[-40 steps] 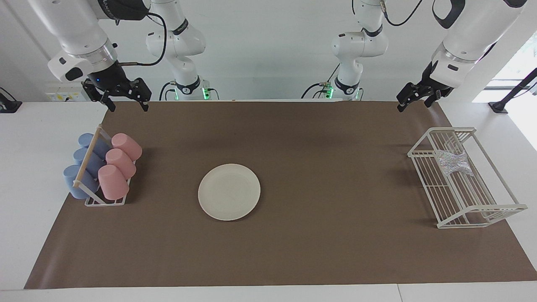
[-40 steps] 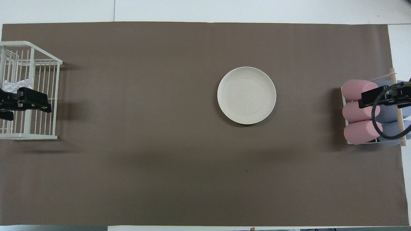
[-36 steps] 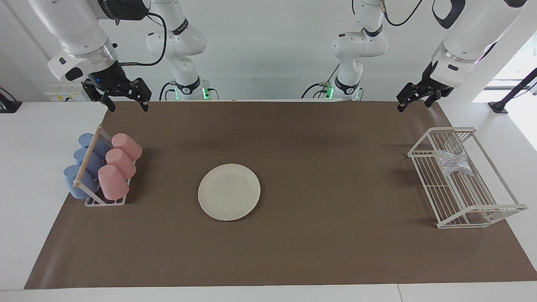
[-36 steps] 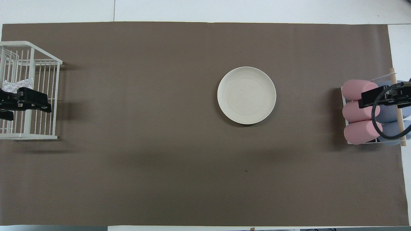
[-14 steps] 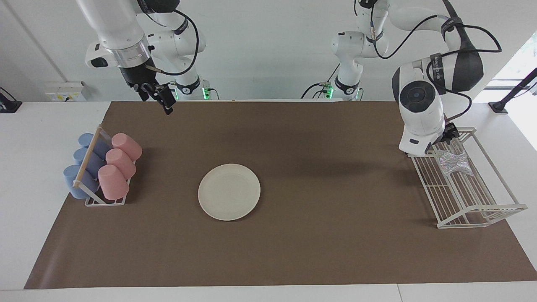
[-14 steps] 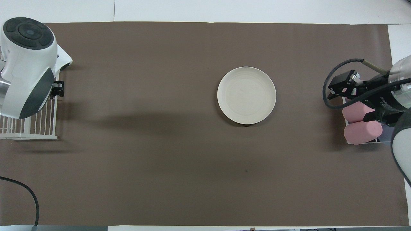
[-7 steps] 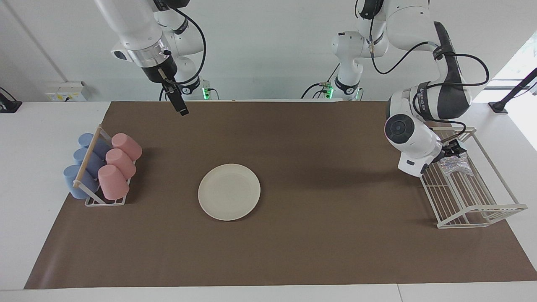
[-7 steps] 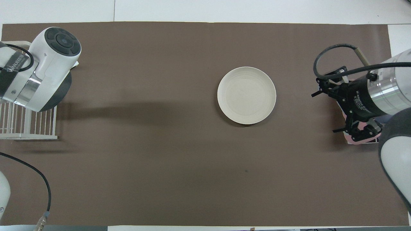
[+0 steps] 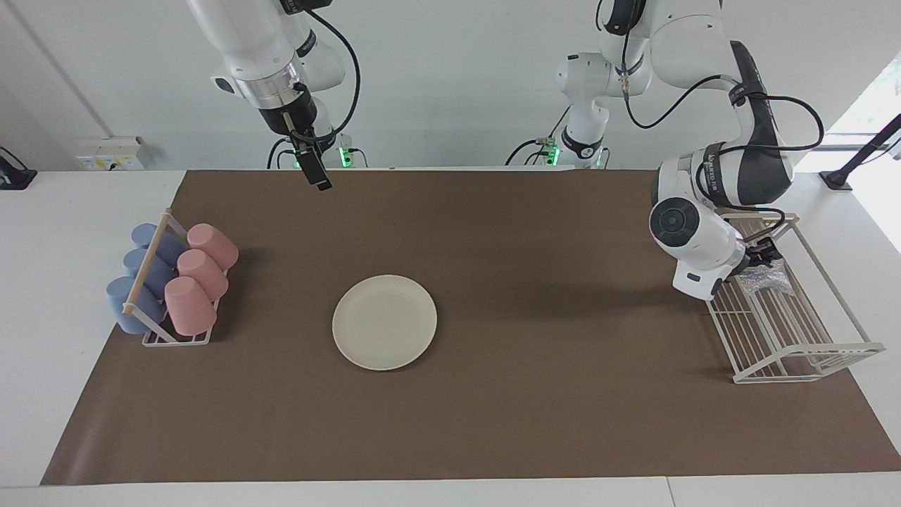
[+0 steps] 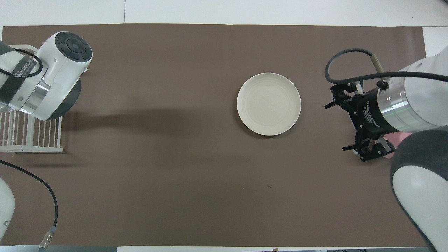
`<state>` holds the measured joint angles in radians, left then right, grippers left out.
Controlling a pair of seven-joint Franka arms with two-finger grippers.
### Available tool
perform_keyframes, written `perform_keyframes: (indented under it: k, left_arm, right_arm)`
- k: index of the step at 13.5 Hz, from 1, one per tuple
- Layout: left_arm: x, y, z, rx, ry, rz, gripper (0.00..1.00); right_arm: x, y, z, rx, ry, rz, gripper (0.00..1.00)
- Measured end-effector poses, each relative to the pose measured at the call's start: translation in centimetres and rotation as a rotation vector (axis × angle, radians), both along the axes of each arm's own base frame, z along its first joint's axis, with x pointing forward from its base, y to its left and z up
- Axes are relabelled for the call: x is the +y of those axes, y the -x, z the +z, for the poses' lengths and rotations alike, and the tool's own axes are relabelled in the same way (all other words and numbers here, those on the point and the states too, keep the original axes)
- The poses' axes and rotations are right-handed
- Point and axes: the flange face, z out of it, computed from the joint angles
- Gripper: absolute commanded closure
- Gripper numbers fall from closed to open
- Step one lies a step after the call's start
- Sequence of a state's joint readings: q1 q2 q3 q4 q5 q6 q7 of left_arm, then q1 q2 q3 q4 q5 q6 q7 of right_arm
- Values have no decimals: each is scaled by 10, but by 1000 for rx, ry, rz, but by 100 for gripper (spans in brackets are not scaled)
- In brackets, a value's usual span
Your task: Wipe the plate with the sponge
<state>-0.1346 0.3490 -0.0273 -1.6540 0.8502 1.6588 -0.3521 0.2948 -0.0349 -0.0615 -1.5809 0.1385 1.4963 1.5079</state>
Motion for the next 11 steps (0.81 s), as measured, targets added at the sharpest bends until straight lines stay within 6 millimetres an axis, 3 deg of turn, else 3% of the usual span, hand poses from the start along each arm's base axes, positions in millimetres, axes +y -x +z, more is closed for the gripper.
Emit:
perform_keyframes:
  k: [3, 8, 11]
  left_arm:
    - [3, 0, 0, -2, -1, 7, 100]
    - [4, -1, 1, -12, -1, 13, 100]
    - [4, -3, 6, -25, 1, 15, 100]
  right_arm:
    - [0, 2, -1, 3, 0, 0, 0]
    - [2, 1, -1, -18, -5, 1, 0]
    - [15, 2, 0, -29, -7, 21, 0]
